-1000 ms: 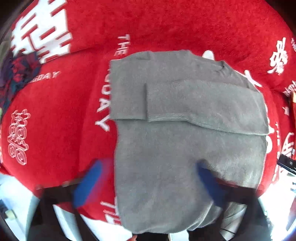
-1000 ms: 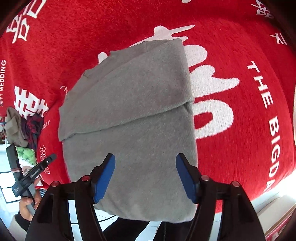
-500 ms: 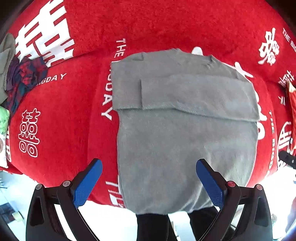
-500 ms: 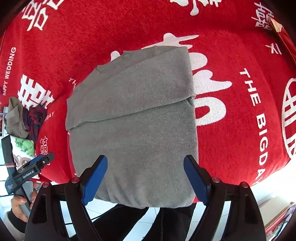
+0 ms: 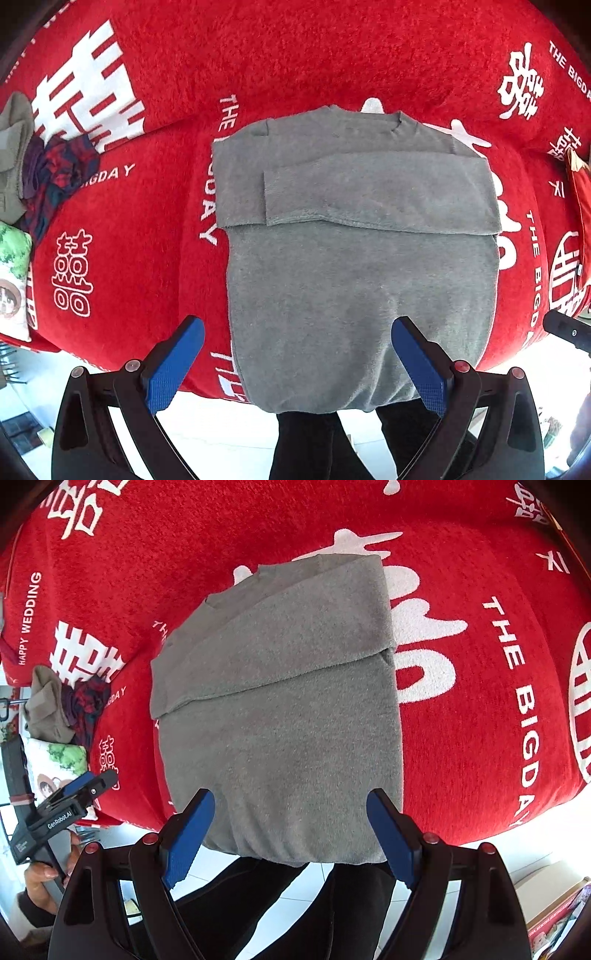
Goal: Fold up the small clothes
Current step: 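Open both tools and lift them away from the folded sweater, then move both tools down to the sweater's ribbed hem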
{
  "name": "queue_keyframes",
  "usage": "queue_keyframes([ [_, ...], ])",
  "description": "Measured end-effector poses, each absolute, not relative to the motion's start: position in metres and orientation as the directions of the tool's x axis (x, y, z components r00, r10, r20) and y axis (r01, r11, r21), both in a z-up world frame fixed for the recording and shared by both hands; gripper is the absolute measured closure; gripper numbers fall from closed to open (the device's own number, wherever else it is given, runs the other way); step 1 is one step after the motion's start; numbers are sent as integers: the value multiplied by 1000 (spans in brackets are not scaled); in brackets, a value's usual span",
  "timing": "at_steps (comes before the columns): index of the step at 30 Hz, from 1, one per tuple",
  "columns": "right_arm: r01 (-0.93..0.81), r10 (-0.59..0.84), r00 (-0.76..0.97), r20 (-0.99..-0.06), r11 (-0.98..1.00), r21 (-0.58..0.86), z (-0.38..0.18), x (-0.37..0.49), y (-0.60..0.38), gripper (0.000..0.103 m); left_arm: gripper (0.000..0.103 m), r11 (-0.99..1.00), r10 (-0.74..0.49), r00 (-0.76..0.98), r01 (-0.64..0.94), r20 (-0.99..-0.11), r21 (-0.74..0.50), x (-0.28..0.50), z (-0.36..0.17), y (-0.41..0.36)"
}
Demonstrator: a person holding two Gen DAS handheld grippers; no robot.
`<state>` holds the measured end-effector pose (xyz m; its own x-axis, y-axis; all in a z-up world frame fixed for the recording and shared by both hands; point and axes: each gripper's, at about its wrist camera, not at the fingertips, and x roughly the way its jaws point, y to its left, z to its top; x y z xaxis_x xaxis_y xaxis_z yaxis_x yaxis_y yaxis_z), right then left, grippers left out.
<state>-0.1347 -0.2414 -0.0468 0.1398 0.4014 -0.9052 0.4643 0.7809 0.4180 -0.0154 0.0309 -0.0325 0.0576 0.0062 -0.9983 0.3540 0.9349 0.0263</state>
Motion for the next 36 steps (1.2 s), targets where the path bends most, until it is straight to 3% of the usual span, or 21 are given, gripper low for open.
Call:
queue_keyframes([
  [17, 344, 488, 76, -869, 805, 483, -50, -147, -286, 16, 2, 968, 81, 99, 228, -992, 101, -67, -12, -13],
  [36, 341, 526, 66, -848, 787, 514, -63, -183, -257, 16, 2, 973, 92, 86, 202, -992, 108, -126, -22, 26],
])
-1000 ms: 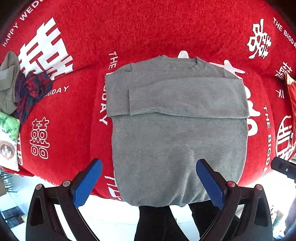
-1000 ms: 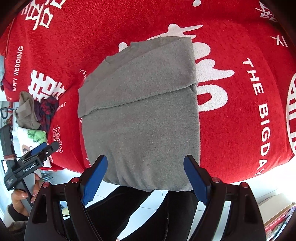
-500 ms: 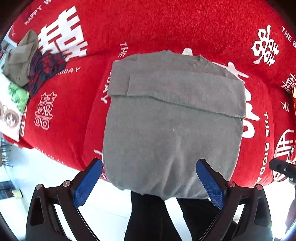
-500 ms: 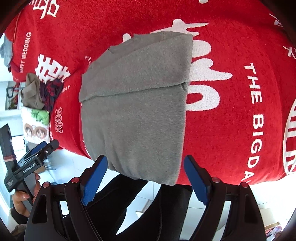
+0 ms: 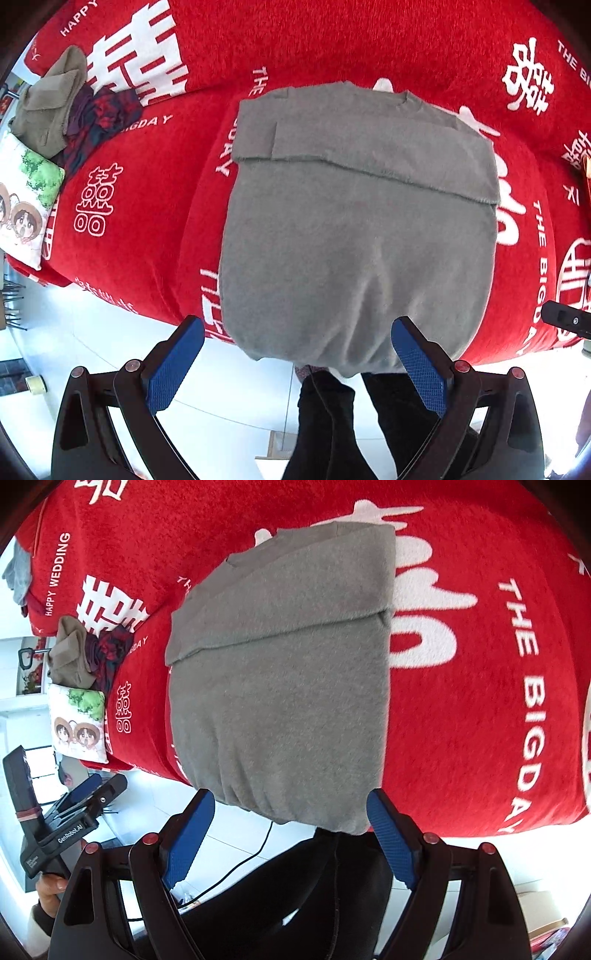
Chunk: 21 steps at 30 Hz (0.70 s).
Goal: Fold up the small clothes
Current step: 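Move both tools down to the sweater's ribbed hem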
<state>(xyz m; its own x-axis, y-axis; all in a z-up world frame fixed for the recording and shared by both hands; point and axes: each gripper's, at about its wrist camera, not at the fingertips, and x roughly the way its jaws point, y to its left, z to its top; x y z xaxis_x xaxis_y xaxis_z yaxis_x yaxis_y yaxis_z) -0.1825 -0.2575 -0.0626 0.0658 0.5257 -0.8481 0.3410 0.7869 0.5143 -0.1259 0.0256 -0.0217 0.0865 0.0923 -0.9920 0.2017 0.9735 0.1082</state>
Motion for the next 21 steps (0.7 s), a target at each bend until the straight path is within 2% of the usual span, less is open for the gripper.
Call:
queue_keyframes([
  [12, 395, 547, 116, -829, 740, 544, -77, -238, -200, 16, 2, 972, 73, 41, 220, -997, 80, -175, -64, 90],
  [21, 365, 552, 119, -825, 749, 554, -102, -259, -173, 16, 2, 988, 9, 31, 153, -999, 13, -191, -101, 132],
])
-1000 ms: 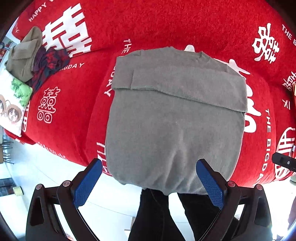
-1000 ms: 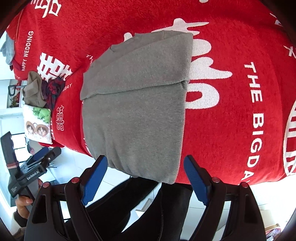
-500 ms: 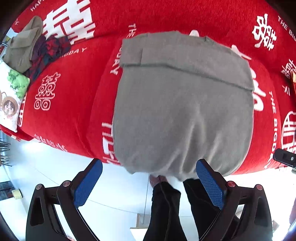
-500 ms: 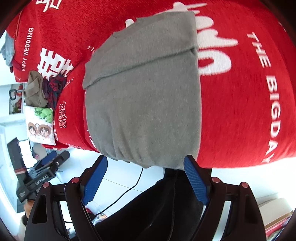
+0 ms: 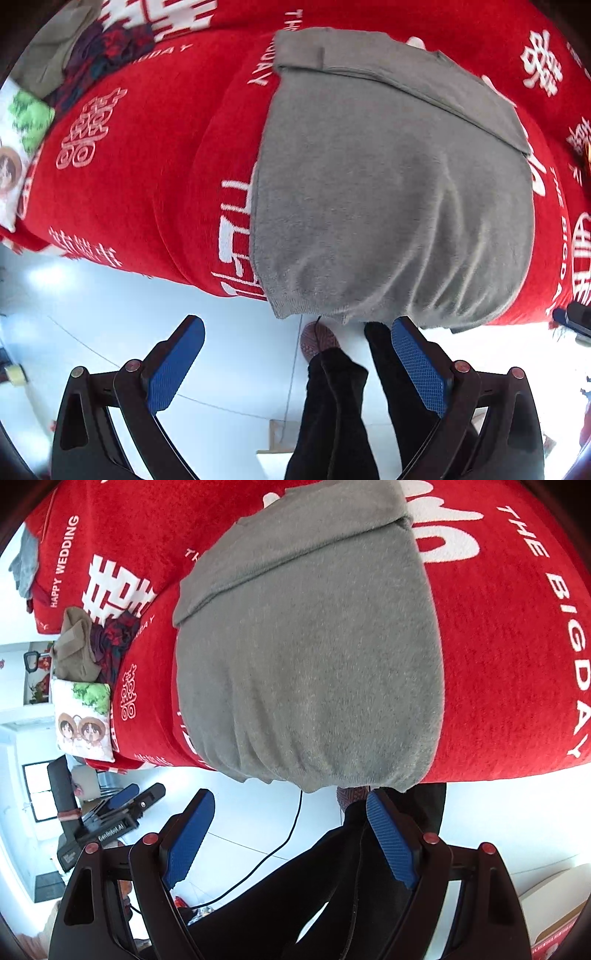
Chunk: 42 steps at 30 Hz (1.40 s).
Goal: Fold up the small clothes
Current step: 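Move both tools down to the sweater's ribbed hem, then grasp the hem with both tools and fold it up toward the collar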
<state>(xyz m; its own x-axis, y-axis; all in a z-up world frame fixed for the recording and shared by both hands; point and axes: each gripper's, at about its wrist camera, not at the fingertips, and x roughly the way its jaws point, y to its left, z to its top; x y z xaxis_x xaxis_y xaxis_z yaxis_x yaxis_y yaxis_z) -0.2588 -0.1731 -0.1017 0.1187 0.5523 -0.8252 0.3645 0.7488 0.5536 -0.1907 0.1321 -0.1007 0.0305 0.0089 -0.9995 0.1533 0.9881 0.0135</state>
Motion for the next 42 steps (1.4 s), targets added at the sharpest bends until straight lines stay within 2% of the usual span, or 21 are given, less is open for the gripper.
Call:
queue_keyframes([
  [7, 389, 558, 59, -828, 751, 534, -159, -275, -170, 16, 2, 994, -82, -3, 75, -997, -82, -193, -156, 164],
  [15, 421, 510, -37, -859, 788, 450, -237, -292, -176, 16, 2, 984, -134, -61, 109, -989, -140, -191, -223, 160],
  [18, 435, 498, -25, -867, 786, 439, -255, -295, -181, 16, 2, 980, -160, -85, 104, -984, -168, -191, -243, 158],
  [23, 443, 548, 41, -836, 740, 507, -268, -293, -183, 15, 3, 965, -247, -109, 67, -963, -255, -193, -256, 159],
  [24, 448, 566, 51, -823, 723, 525, -268, -294, -182, 16, 20, 960, -262, -106, 68, -959, -270, -193, -255, 159],
  [25, 456, 583, 64, -810, 705, 544, -269, -295, -182, 18, 31, 952, -287, -111, 75, -951, -296, -193, -255, 158],
  [26, 469, 595, 72, -800, 688, 554, -269, -297, -182, 31, 35, 949, -295, -117, 80, -948, -305, -191, -254, 157],
  [27, 484, 601, 78, -795, 675, 558, -268, -299, -183, 51, 55, 944, -306, -114, 87, -945, -317, -192, -251, 156],
  [28, 499, 609, 93, -787, 656, 567, -266, -302, -186, 67, 81, 936, -322, -125, 104, -938, -336, -193, -248, 156],
  [29, 513, 634, 122, -763, 618, 596, -263, -305, -189, 93, 89, 932, -329, -129, 113, -935, -344, -194, -244, 157],
  [33, 471, 710, 207, -673, 531, 705, -229, -304, -188, 93, 89, 883, -445, -117, 110, -888, -457, -192, -209, 167],
  [39, 384, 738, 367, -566, 434, 815, -173, -272, -199, 93, 89, 838, -531, 14, 159, -848, -522, -154, -143, 168],
  [42, 360, 723, 463, -512, 374, 854, -161, -237, -224, 93, 89, 830, -547, 86, 182, -833, -527, -114, -130, 161],
])
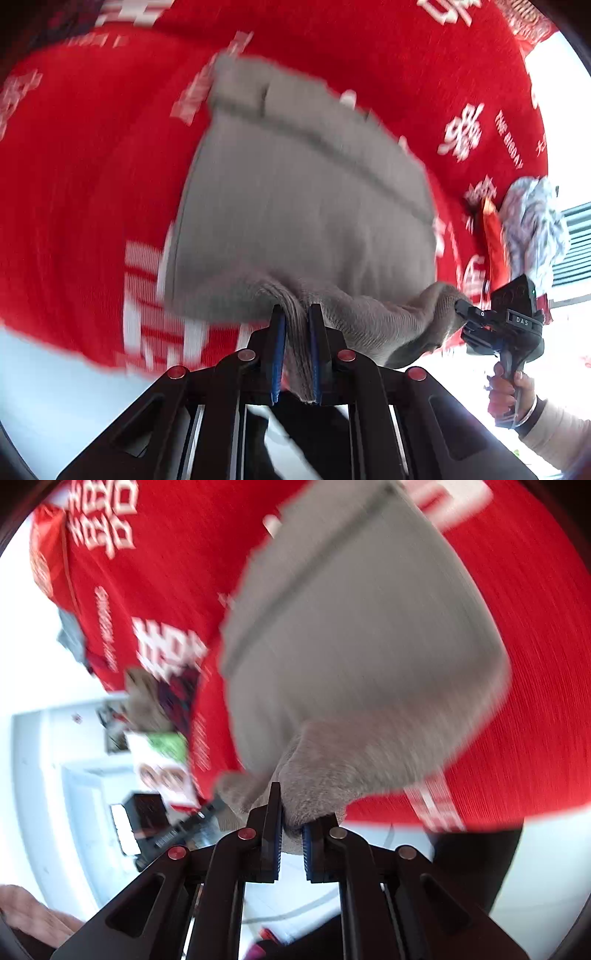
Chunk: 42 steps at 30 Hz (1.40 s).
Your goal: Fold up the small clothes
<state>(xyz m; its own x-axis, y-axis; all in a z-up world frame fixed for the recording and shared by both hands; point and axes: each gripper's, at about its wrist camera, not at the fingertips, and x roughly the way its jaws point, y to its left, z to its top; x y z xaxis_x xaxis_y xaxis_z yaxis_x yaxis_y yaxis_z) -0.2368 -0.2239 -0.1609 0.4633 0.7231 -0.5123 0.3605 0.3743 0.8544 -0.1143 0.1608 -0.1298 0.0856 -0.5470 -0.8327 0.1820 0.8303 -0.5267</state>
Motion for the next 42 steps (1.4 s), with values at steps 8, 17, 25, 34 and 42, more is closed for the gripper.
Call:
queue_keyframes([
  [8, 454, 658, 484, -577, 375, 809, -188, -153, -272, 93, 89, 921, -386, 247, 156, -889, -357, -6, -127, 137],
  [17, 549, 677, 517, -523, 206, 810, -209, -142, -295, 84, 5, 948, -236, 240, 268, -942, -169, -5, -123, 131],
  [25, 416, 550, 348, -759, 635, 651, -160, -102, -285, 23, 5, 924, -235, 90, 331, -968, -194, -1, -157, 110],
  [34, -1, 315, 134, -939, 948, 318, -167, -59, -199, 23, 75, 910, -258, 2, 336, -966, -242, 8, -182, 101],
  [42, -6, 210, 233, -949, 977, 215, -138, -71, -199, 92, 93, 885, -353, 88, 355, -931, -302, -5, -137, 119],
])
